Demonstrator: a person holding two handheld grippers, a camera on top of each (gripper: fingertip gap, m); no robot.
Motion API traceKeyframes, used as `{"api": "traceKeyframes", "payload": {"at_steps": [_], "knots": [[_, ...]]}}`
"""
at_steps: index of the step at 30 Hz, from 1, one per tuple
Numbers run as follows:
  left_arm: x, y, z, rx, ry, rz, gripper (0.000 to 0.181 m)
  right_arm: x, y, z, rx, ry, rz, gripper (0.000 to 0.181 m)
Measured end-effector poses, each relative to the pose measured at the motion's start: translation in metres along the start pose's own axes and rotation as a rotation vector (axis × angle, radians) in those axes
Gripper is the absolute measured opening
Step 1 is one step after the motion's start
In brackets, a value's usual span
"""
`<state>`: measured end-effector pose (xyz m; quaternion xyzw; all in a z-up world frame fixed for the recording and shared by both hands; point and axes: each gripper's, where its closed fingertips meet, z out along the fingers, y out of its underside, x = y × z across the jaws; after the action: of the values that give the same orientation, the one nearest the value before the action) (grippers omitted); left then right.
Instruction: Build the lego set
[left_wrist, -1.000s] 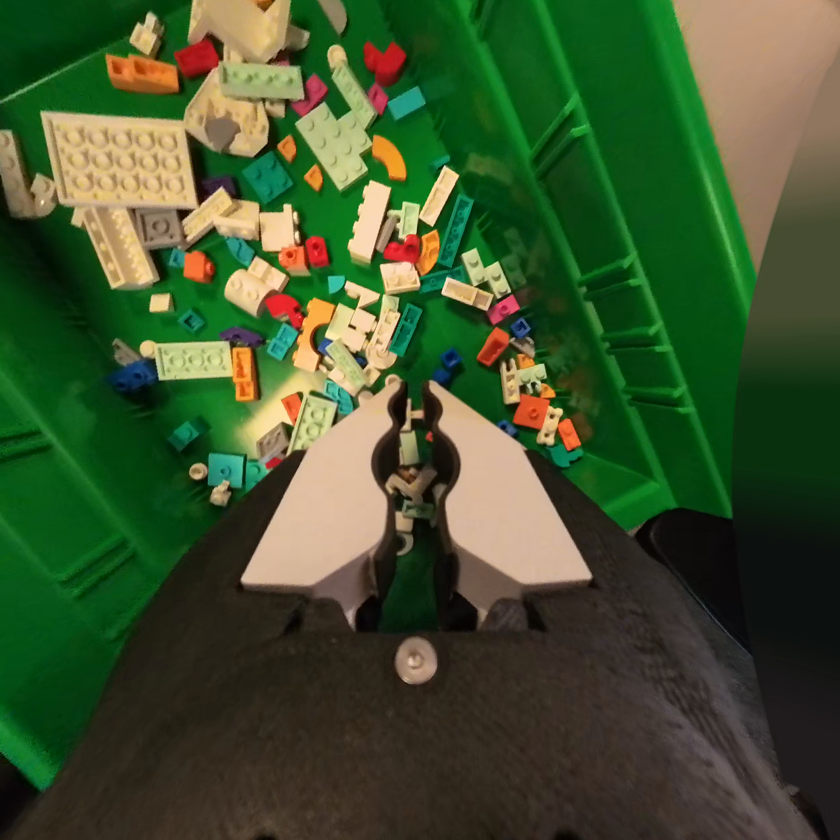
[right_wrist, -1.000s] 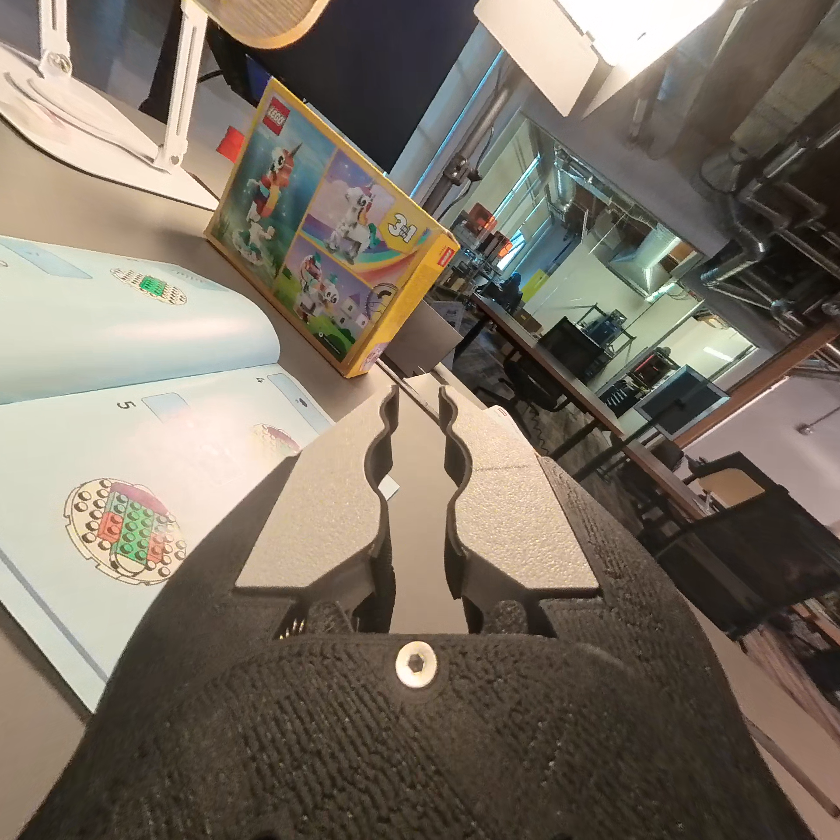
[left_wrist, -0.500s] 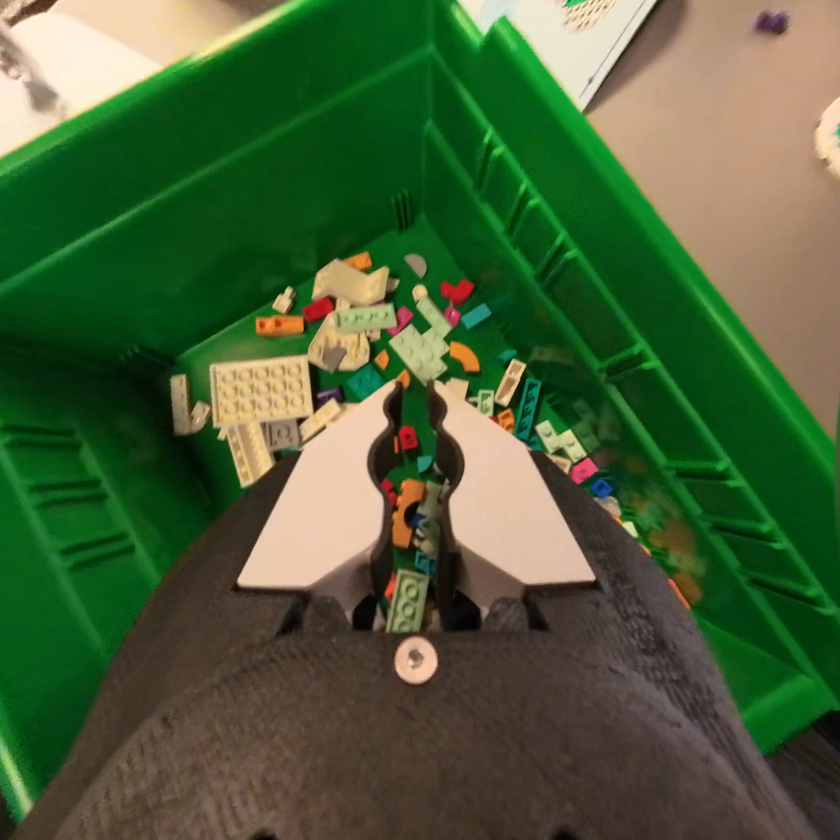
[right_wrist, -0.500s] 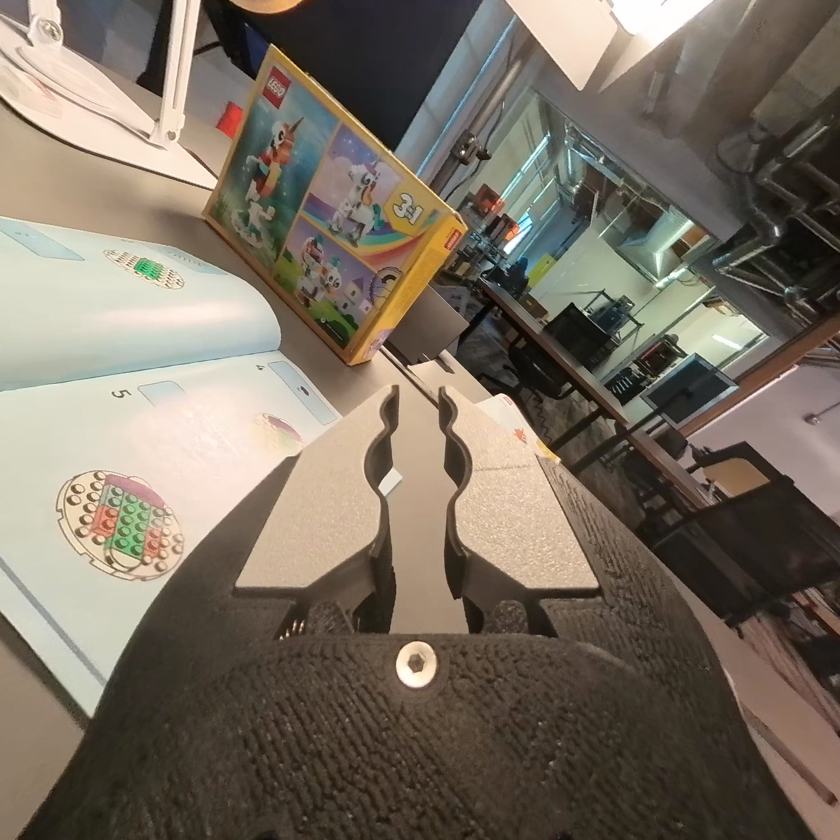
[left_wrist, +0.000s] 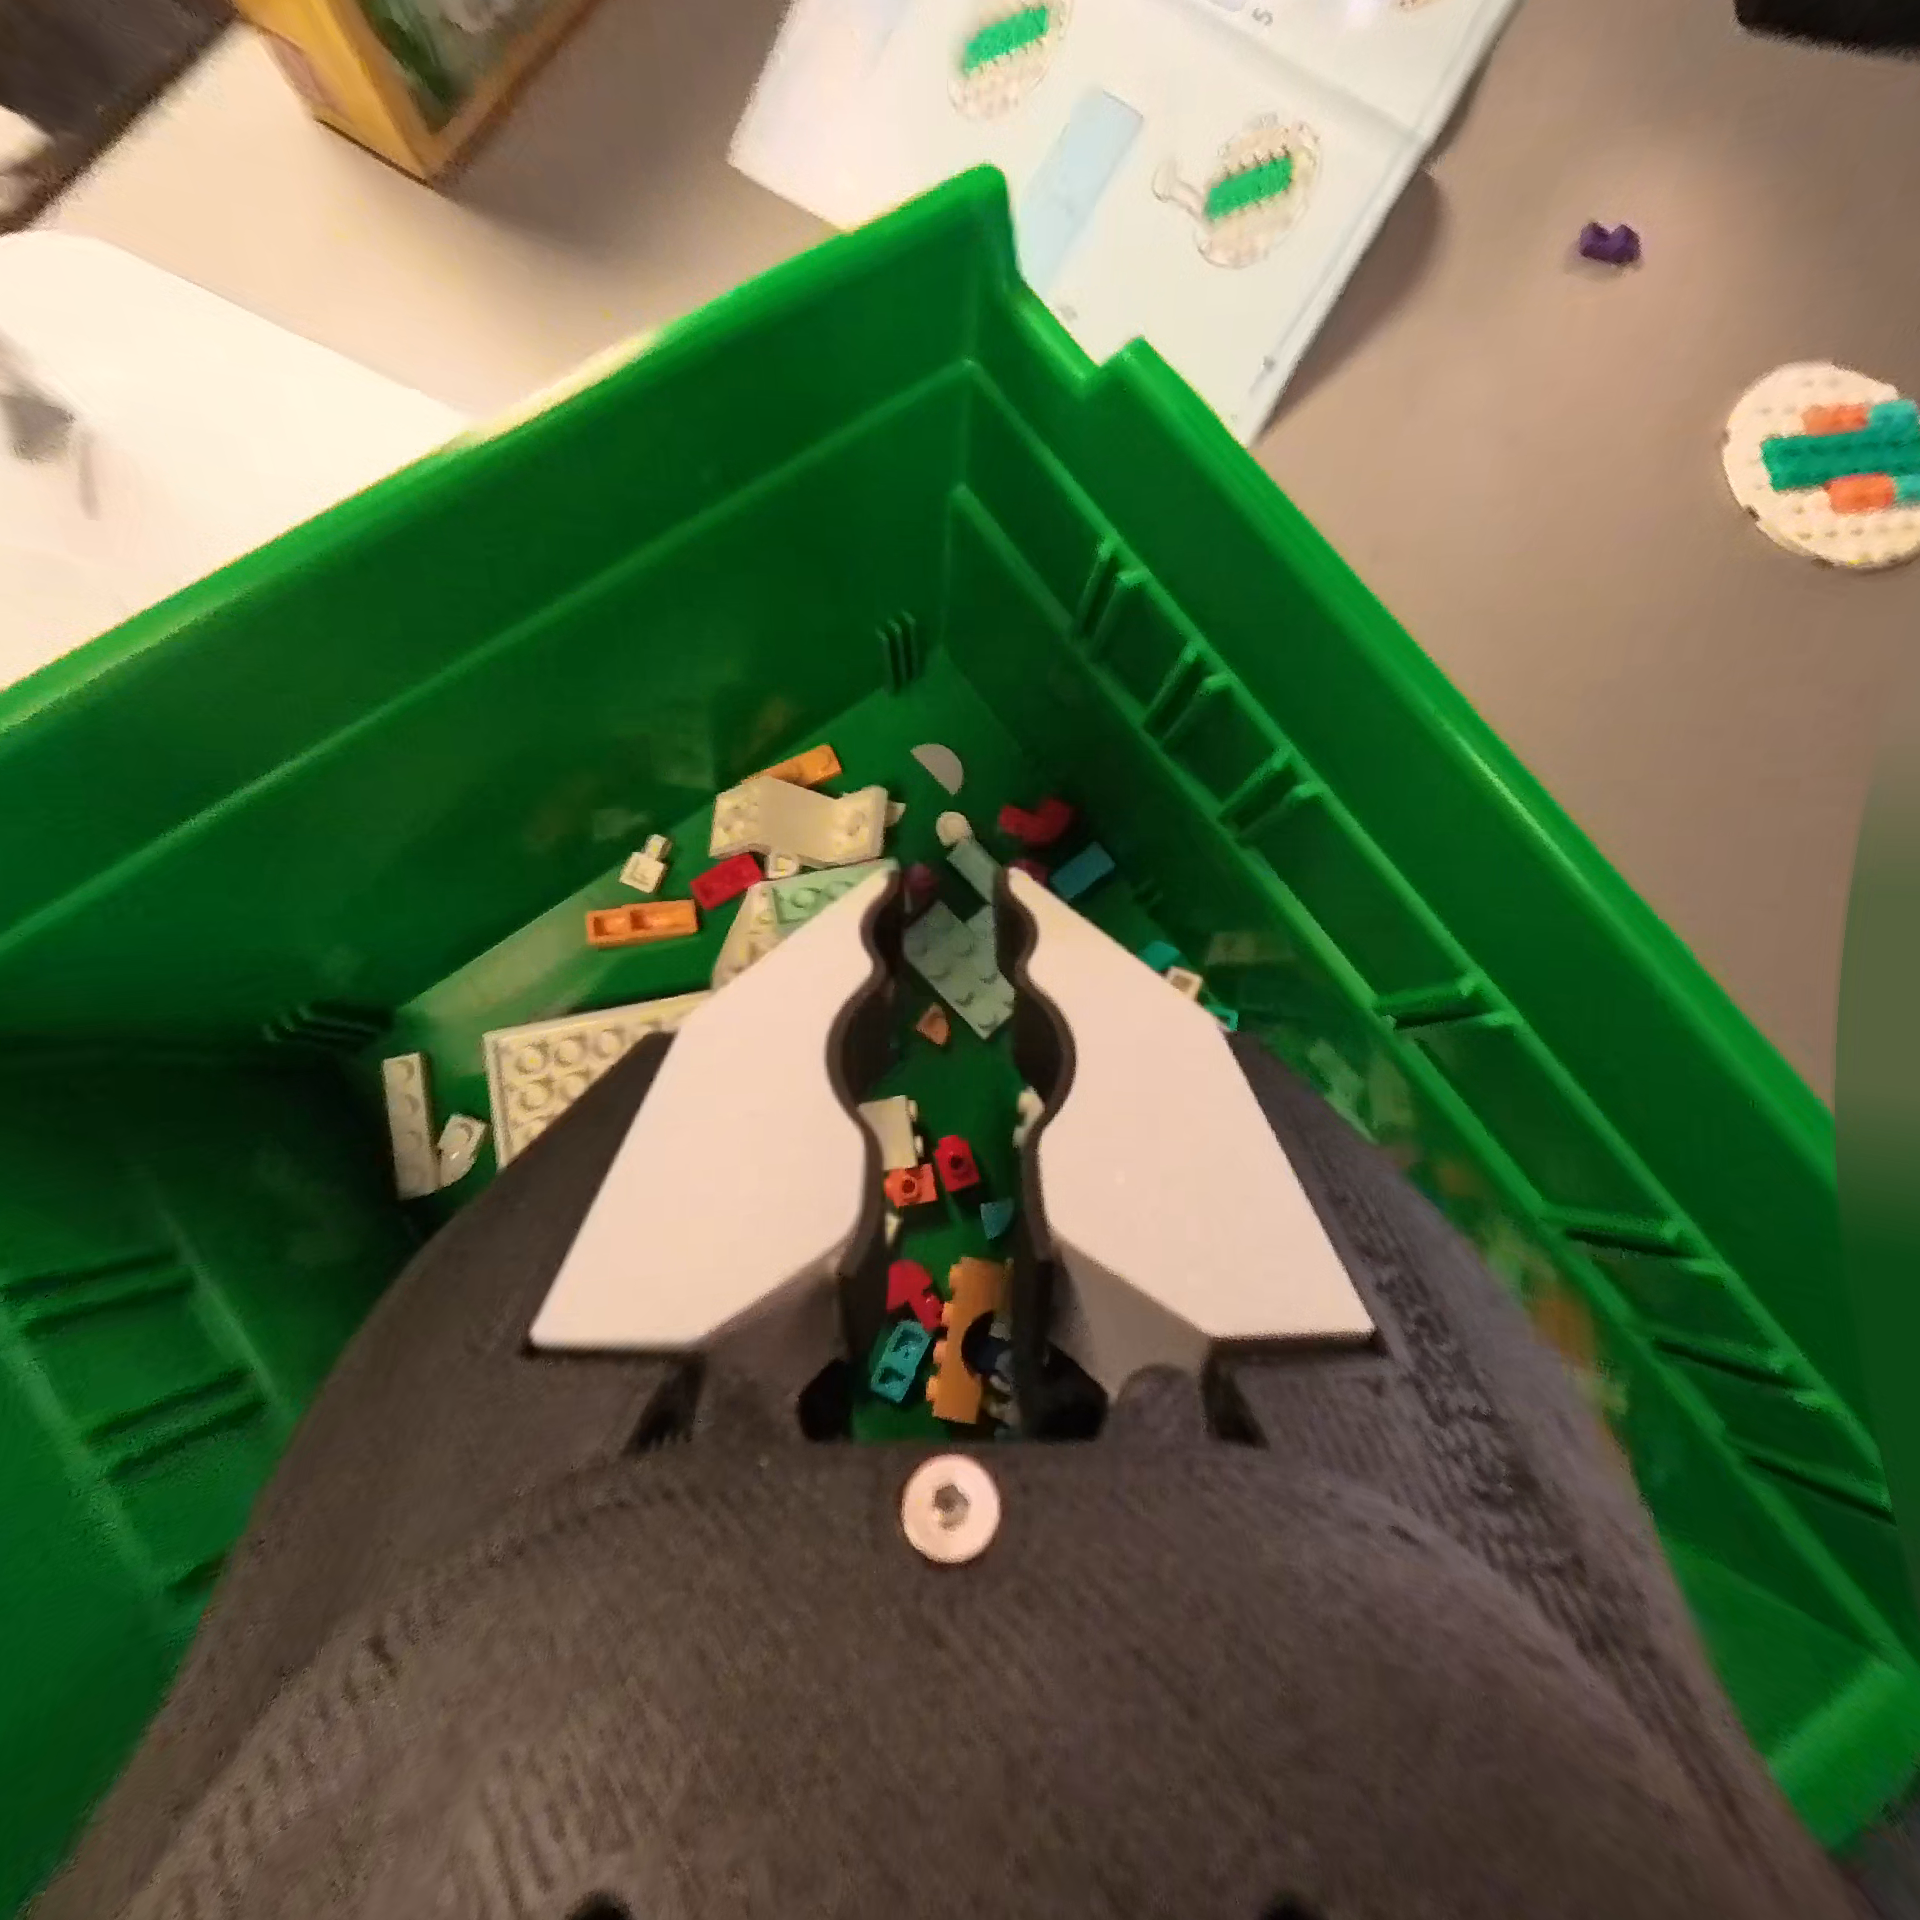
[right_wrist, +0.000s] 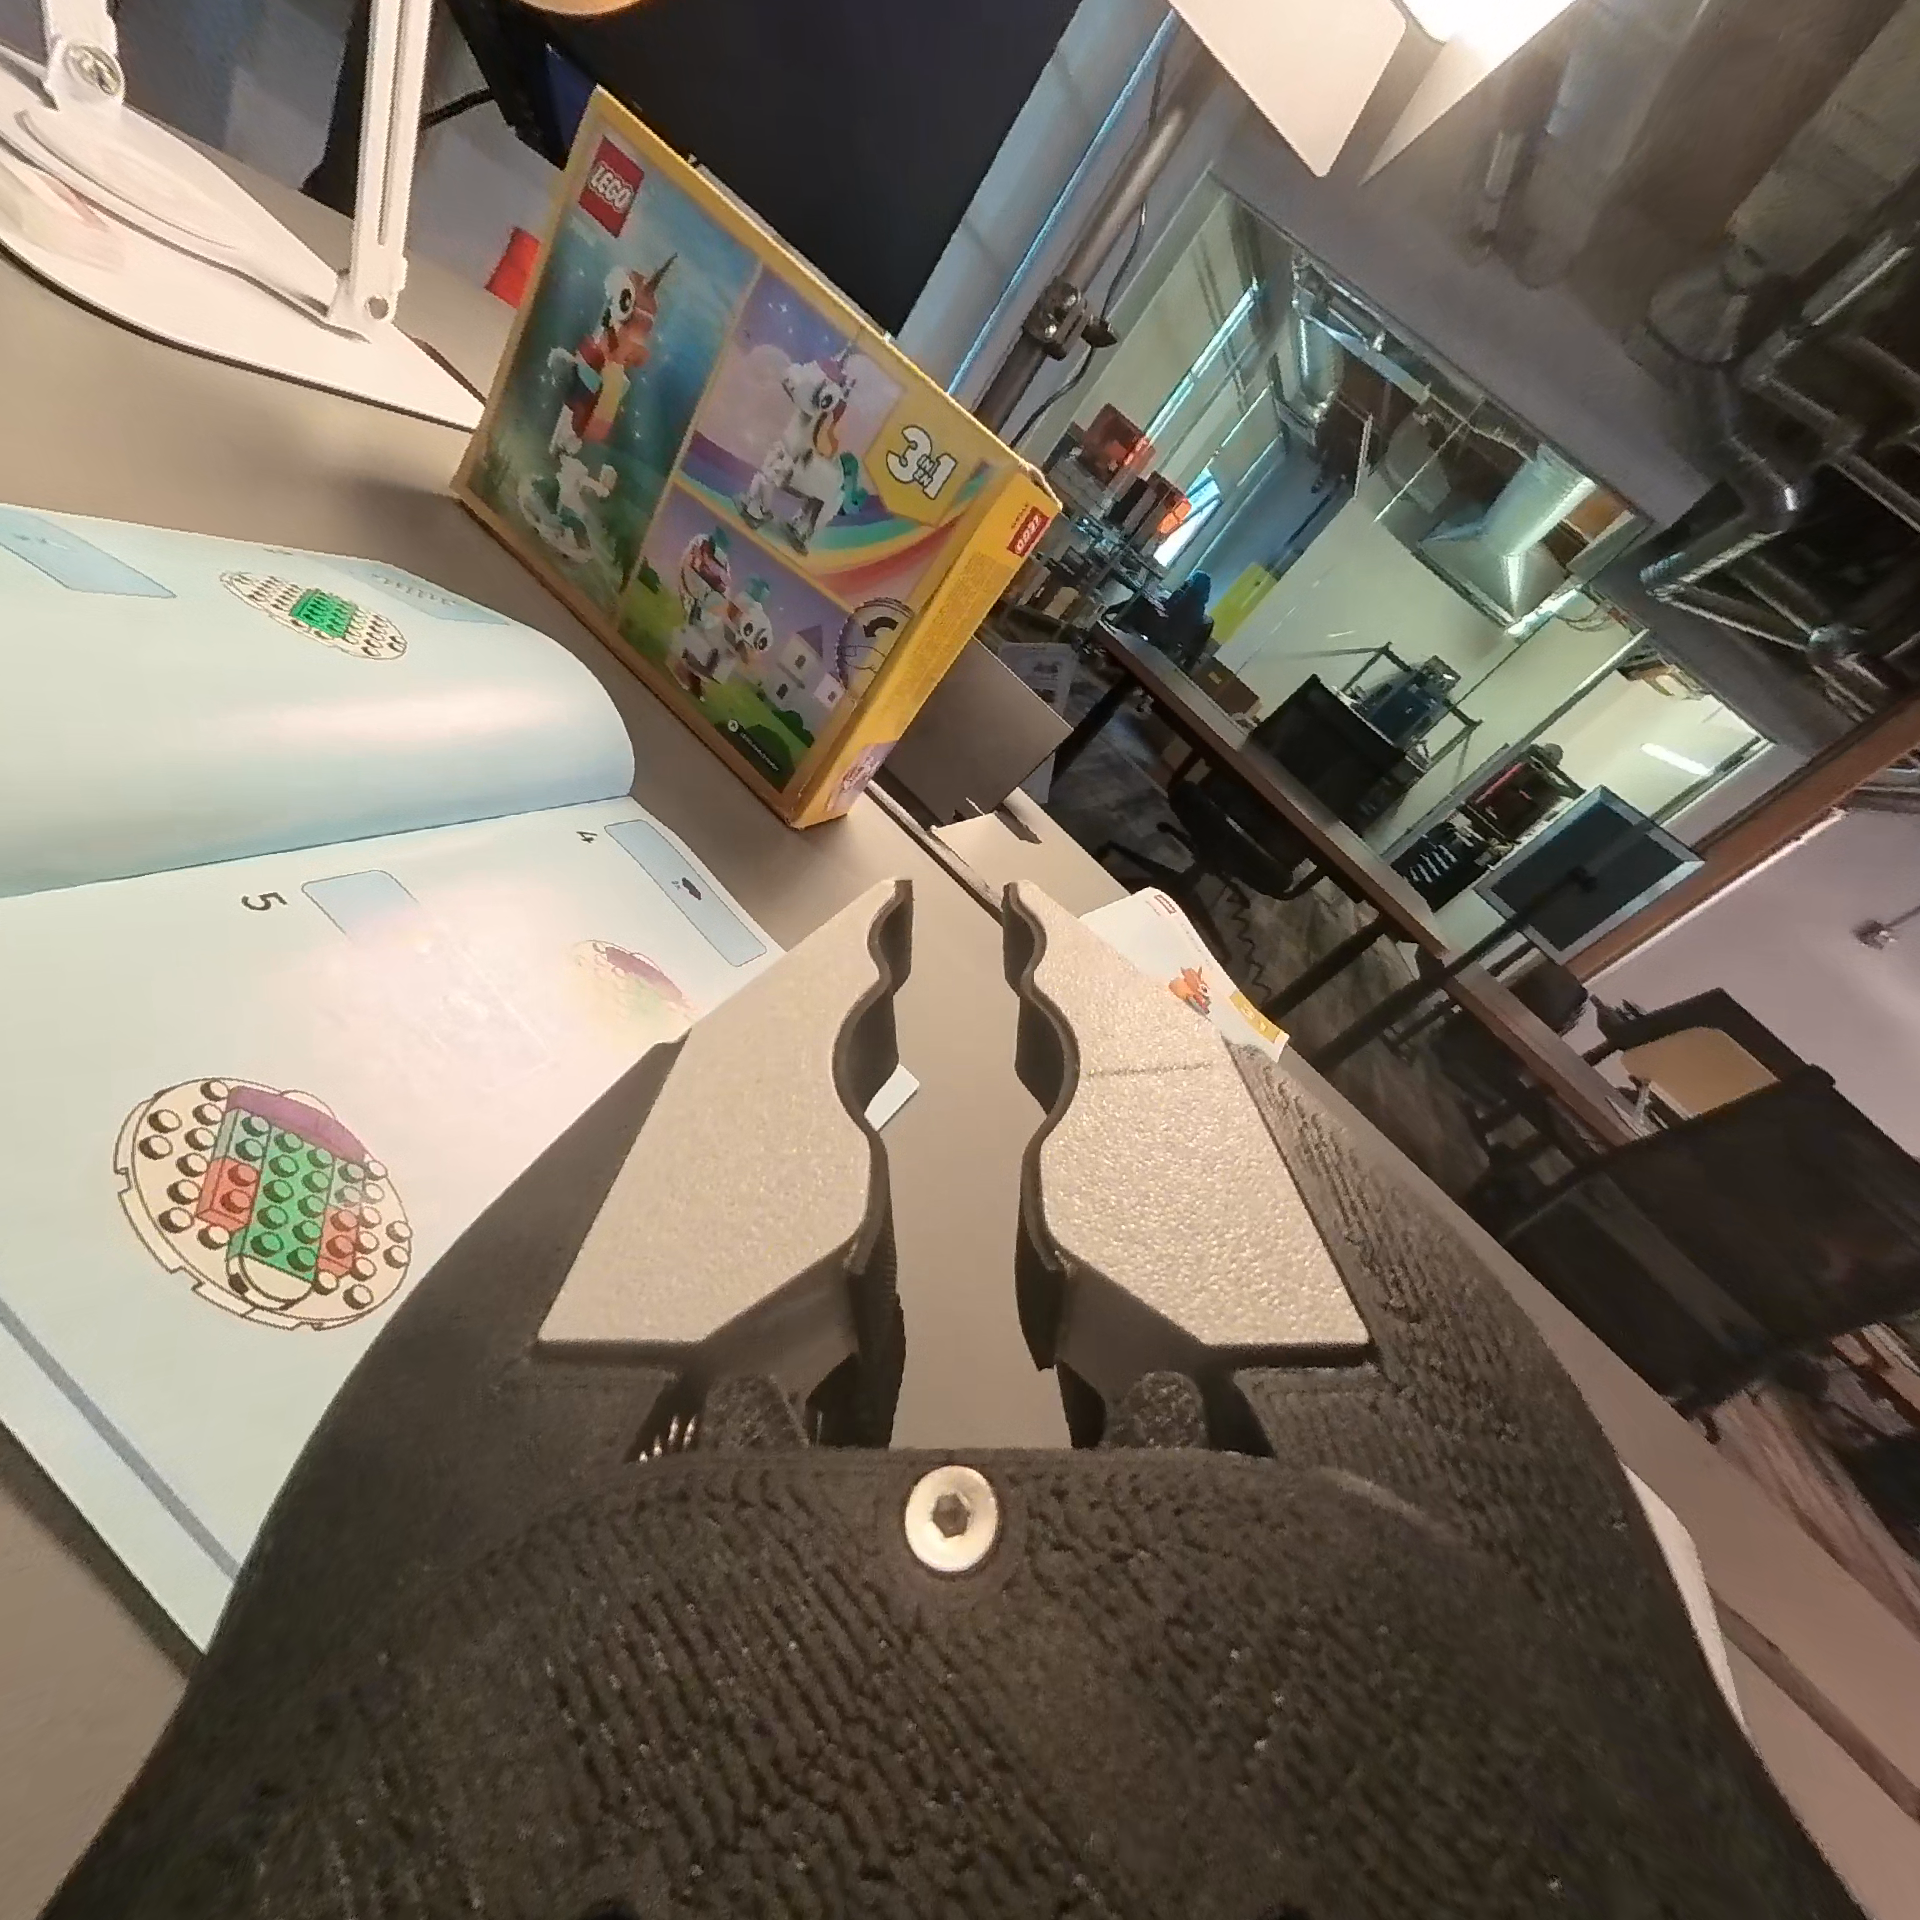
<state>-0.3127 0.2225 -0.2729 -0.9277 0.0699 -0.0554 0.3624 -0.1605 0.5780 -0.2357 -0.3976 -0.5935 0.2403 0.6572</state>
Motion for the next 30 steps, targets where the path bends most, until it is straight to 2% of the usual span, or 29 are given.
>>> {"api": "traceKeyframes", "payload": {"at_steps": [1, 5, 9, 15, 17, 22, 25, 30], "knots": [[-0.003, -0.003, -0.004, 0.036, -0.034, -0.016, 0.018, 0.0, 0.001, 0.001, -0.008, 0.0, -0.002, 0.016], [0.0, -0.002, -0.021, 0.123, -0.114, -0.033, 0.02, -0.003, 0.004, 0.002, -0.029, -0.006, -0.021, 0.016], [0.012, 0.014, -0.03, 0.091, -0.12, -0.03, 0.019, -0.005, 0.005, 0.003, -0.037, -0.014, -0.033, 0.016], [0.017, 0.039, -0.065, 0.082, -0.241, -0.085, 0.021, -0.008, 0.005, 0.004, -0.041, -0.024, -0.043, 0.016], [0.017, 0.052, -0.076, 0.041, -0.278, -0.125, 0.023, -0.008, 0.004, 0.004, -0.036, -0.025, -0.042, 0.016], [0.018, 0.102, -0.11, -0.171, -0.39, -0.201, 0.027, -0.006, 0.002, 0.003, -0.023, -0.022, -0.029, 0.016], [0.024, 0.116, -0.119, -0.232, -0.386, -0.285, 0.042, -0.007, 0.002, 0.003, -0.017, -0.028, -0.017, 0.016], [0.025, 0.134, -0.121, -0.351, -0.389, -0.318, 0.043, -0.013, 0.0, 0.003, -0.012, -0.055, -0.04, 0.016]]}}
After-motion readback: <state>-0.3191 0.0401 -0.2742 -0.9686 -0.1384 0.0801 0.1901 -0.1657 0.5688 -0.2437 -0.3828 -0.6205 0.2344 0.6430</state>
